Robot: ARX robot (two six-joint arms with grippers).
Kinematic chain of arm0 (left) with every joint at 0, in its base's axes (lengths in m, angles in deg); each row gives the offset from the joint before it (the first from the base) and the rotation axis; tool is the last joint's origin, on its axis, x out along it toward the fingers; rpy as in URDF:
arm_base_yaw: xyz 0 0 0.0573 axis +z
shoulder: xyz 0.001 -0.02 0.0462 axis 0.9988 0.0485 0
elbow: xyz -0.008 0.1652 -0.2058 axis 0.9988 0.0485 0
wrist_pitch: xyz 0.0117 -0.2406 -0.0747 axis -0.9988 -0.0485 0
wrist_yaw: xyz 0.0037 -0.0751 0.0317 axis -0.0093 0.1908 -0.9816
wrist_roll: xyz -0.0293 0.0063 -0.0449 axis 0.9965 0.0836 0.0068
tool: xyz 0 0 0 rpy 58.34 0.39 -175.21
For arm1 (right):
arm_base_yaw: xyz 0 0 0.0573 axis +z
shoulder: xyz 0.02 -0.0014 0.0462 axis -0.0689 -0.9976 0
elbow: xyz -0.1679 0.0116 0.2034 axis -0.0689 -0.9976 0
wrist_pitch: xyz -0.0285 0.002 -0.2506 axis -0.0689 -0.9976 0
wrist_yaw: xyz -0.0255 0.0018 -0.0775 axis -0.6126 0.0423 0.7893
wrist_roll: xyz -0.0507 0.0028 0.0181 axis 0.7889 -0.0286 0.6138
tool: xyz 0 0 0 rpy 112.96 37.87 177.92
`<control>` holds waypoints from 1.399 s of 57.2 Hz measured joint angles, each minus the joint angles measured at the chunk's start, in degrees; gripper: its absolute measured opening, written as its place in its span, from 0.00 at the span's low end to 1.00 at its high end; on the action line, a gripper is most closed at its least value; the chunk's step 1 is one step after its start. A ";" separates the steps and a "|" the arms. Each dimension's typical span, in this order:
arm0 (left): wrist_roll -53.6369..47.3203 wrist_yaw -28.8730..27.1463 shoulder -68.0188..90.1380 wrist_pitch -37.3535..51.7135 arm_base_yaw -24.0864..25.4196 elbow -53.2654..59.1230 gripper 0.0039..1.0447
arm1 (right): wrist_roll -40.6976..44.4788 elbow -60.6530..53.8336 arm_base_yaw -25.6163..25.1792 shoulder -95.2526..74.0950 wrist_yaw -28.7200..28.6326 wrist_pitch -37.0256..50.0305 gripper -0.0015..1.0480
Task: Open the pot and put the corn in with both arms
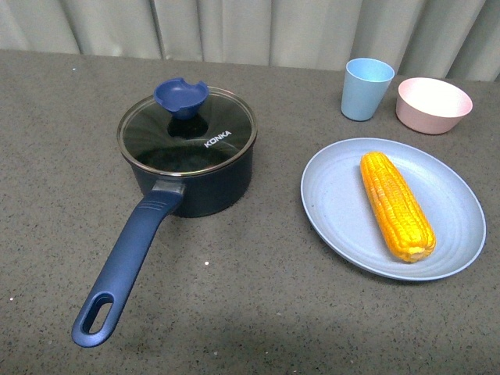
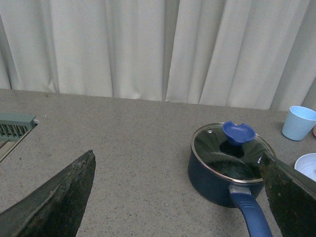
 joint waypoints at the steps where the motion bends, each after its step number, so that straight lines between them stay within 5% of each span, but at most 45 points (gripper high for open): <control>1: 0.00 0.00 0.00 0.00 0.00 0.00 0.94 | 0.00 0.00 0.00 0.00 0.00 0.00 0.91; 80: 0.00 0.00 0.00 0.00 0.00 0.00 0.94 | 0.00 0.00 0.00 0.00 0.00 0.00 0.91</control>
